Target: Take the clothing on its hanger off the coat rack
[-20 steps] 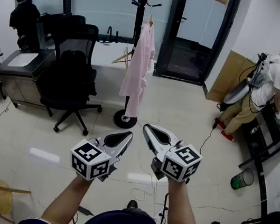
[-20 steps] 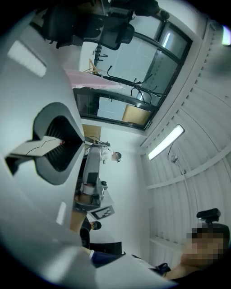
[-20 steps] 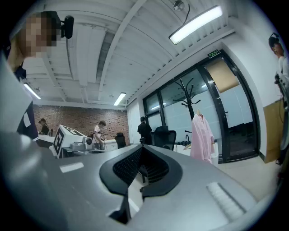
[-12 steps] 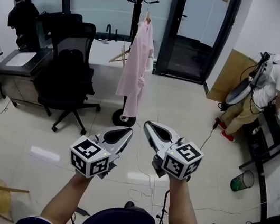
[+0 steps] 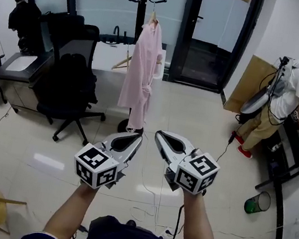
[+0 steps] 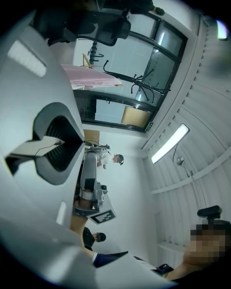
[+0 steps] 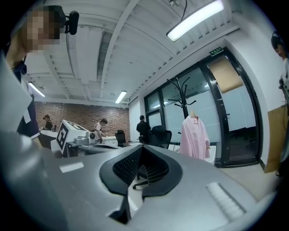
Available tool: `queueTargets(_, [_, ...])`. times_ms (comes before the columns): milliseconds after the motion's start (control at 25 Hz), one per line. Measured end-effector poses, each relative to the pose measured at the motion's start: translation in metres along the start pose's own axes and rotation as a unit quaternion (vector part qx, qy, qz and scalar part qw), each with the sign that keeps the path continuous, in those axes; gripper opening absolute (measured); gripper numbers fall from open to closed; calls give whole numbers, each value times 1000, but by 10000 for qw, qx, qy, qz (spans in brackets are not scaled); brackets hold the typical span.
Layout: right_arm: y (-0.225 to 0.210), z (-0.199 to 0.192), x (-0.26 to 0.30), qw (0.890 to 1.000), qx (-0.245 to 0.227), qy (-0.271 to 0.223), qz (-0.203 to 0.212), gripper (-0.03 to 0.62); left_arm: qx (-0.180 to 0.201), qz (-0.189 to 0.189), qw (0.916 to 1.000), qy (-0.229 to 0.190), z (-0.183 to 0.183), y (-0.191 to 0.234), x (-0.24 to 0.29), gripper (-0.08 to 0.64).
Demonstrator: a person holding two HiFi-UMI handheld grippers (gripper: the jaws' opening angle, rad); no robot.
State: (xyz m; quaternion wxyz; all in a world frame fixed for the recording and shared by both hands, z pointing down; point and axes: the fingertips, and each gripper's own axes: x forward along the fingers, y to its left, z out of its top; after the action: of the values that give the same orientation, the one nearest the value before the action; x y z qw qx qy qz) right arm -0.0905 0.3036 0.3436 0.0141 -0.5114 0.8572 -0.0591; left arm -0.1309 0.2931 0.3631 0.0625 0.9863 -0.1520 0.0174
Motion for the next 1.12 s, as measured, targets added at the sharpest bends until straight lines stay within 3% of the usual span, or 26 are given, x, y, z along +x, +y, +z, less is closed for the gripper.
queueTargets(240, [-41,5,3,9999,-40,-28,-90,2,7,16,10000,-11,5,19,38,12])
queueTargets(520, [-104,12,20,9994,-36,-144,-313,2,22,-238,9997,-2,7,47,101,12])
queueTargets(1120, [-273,41,99,9958,-25,-317,-860,2,273,-675,9973,83,30,155,257,12])
